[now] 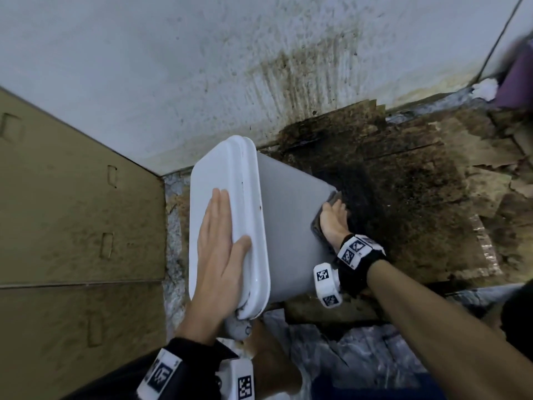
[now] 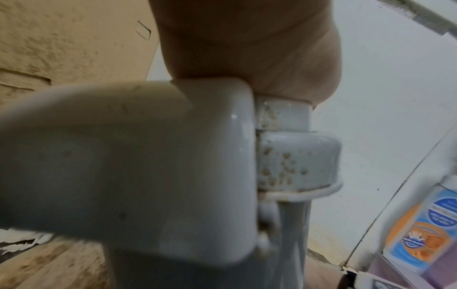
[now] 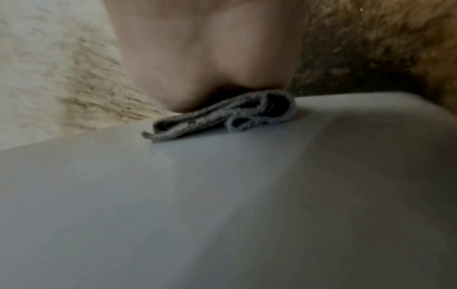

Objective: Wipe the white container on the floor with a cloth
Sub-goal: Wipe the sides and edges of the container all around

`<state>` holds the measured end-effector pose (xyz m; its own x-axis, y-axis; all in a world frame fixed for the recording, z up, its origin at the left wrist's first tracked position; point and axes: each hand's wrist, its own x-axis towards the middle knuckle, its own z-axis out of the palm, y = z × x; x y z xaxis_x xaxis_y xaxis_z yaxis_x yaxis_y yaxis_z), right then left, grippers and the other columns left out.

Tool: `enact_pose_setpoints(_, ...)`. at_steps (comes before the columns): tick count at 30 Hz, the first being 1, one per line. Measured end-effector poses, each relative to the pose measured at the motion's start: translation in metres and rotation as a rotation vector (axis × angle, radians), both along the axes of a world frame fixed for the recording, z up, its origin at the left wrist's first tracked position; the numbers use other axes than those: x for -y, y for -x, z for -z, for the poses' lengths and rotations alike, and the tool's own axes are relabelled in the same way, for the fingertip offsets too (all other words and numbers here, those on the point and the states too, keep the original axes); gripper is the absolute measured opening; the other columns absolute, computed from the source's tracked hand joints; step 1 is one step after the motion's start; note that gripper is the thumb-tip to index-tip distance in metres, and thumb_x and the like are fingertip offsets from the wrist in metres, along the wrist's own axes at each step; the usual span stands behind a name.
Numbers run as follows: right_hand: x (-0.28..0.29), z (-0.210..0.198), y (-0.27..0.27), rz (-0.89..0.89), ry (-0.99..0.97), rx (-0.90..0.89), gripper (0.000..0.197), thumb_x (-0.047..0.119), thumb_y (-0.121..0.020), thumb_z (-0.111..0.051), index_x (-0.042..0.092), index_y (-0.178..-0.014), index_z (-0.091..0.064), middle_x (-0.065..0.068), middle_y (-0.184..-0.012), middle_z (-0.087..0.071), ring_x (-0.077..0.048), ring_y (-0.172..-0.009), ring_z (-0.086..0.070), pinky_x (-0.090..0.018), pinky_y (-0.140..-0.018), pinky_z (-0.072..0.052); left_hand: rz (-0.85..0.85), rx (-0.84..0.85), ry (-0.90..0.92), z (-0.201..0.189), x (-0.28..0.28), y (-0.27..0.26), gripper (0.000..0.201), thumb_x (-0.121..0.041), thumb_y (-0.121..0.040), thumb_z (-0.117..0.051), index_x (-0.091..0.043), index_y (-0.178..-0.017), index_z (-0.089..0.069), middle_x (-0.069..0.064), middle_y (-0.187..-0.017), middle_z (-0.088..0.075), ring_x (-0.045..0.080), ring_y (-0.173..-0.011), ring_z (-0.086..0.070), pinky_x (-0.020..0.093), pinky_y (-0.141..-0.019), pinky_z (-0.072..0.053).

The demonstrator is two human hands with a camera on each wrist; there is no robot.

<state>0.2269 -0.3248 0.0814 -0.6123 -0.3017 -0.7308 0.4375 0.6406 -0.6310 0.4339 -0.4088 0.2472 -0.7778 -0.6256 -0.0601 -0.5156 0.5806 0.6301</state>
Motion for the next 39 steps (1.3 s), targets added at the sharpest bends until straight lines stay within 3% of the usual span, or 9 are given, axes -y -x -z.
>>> enact_pose_setpoints(7, -0.006, -0.068, -0.077, -0.151, 0.241, -0.134, 0.059, 0.03, -0.113, -0.019, 0.017, -0.161, 0.012, 0.009, -0.168, 0.019, -0.007, -0.155, 0.016, -0.025, -0.122, 0.01, -0.006, -0.009, -0.023, 0.002, 0.003, -0.003, 0.064, -0.037, -0.109, -0.033, -0.042, -0.164, 0.0, -0.028, -0.173, 0.008, -0.007, -0.158, 0.009, 0.024, -0.13, 0.005)
enact_pose_setpoints(12, -0.018, -0.089, -0.124, -0.236, 0.489, -0.356, 0.056, 0.043, -0.105, -0.015, 0.041, -0.155, 0.01, 0.03, -0.16, 0.019, 0.015, -0.148, 0.017, -0.009, -0.116, 0.012, 0.001, -0.006, -0.029, 0.003, 0.002, -0.002, 0.068, -0.053, -0.104, -0.027, -0.041, -0.164, 0.002, -0.024, -0.174, 0.009, -0.007, -0.158, 0.01, 0.016, -0.126, 0.007)
enact_pose_setpoints(15, -0.02, -0.075, -0.112, -0.269, 0.558, -0.351, 0.051, 0.038, -0.109, -0.02, 0.045, -0.153, 0.005, 0.023, -0.167, 0.01, 0.012, -0.151, 0.011, -0.017, -0.123, 0.007, 0.004, -0.025, -0.029, 0.005, 0.007, -0.006, 0.066, -0.047, -0.107, -0.03, -0.04, -0.165, 0.0, -0.025, -0.174, 0.008, -0.006, -0.159, 0.008, 0.025, -0.13, 0.004)
enact_pose_setpoints(19, -0.02, -0.042, -0.081, -0.36, 0.478, -0.391, 0.054, 0.031, -0.113, -0.019, 0.033, -0.16, 0.008, 0.019, -0.168, 0.017, 0.007, -0.152, 0.017, -0.026, -0.127, 0.006, -0.021, -0.04, -0.067, 0.009, 0.012, -0.014, 0.064, -0.038, -0.109, -0.034, -0.042, -0.164, -0.003, -0.029, -0.173, 0.005, -0.007, -0.158, 0.006, 0.039, -0.133, -0.001)
enact_pose_setpoints(24, -0.008, -0.027, -0.057, -0.213, 0.337, -0.265, 0.061, 0.041, -0.112, -0.02, 0.027, -0.162, 0.011, 0.015, -0.168, 0.018, 0.002, -0.152, 0.018, -0.035, -0.128, 0.009, -0.023, -0.046, -0.072, 0.01, 0.015, -0.016, 0.064, -0.039, -0.109, -0.035, -0.043, -0.164, -0.003, -0.028, -0.173, 0.005, -0.007, -0.158, 0.006, 0.041, -0.133, -0.002)
enact_pose_setpoints(27, -0.009, -0.033, -0.065, -0.204, 0.337, -0.291, 0.068, 0.049, -0.109, -0.027, 0.027, -0.163, 0.009, 0.016, -0.169, 0.013, 0.0, -0.155, 0.013, -0.027, -0.124, 0.009, -0.03, -0.044, -0.068, 0.009, 0.014, -0.015, 0.064, -0.04, -0.108, -0.035, -0.042, -0.164, -0.003, -0.024, -0.174, 0.004, -0.008, -0.158, 0.006, 0.04, -0.133, -0.002)
enact_pose_setpoints(31, -0.019, -0.036, -0.073, -0.122, 0.384, -0.291, 0.062, 0.042, -0.11, -0.032, 0.029, -0.164, -0.005, 0.015, -0.171, -0.002, -0.002, -0.156, -0.002, -0.03, -0.128, -0.003, -0.017, -0.039, -0.054, 0.006, 0.009, -0.011, 0.066, -0.039, -0.107, -0.034, -0.041, -0.164, -0.002, -0.022, -0.175, 0.005, -0.007, -0.159, 0.007, 0.035, -0.133, 0.0)
enact_pose_setpoints(36, -0.028, -0.048, -0.08, 0.103, 0.409, -0.279, 0.048, 0.03, -0.11, -0.038, 0.029, -0.158, -0.036, 0.01, -0.152, -0.047, -0.008, -0.135, -0.045, -0.026, -0.119, -0.029, 0.001, -0.015, -0.015, 0.004, 0.002, -0.003, 0.069, -0.044, -0.106, -0.03, -0.033, -0.167, -0.001, -0.019, -0.175, 0.009, -0.007, -0.158, 0.011, 0.029, -0.131, 0.004)
enact_pose_setpoints(39, -0.038, -0.061, -0.086, 0.208, 0.549, -0.165, 0.047, 0.036, -0.109, -0.043, 0.027, -0.155, -0.042, 0.012, -0.153, -0.049, -0.004, -0.139, -0.046, -0.034, -0.123, -0.033, 0.007, -0.011, -0.015, 0.002, -0.001, 0.002, 0.066, -0.043, -0.106, -0.027, -0.036, -0.165, 0.002, -0.02, -0.174, 0.011, -0.009, -0.157, 0.014, 0.025, -0.13, 0.007)
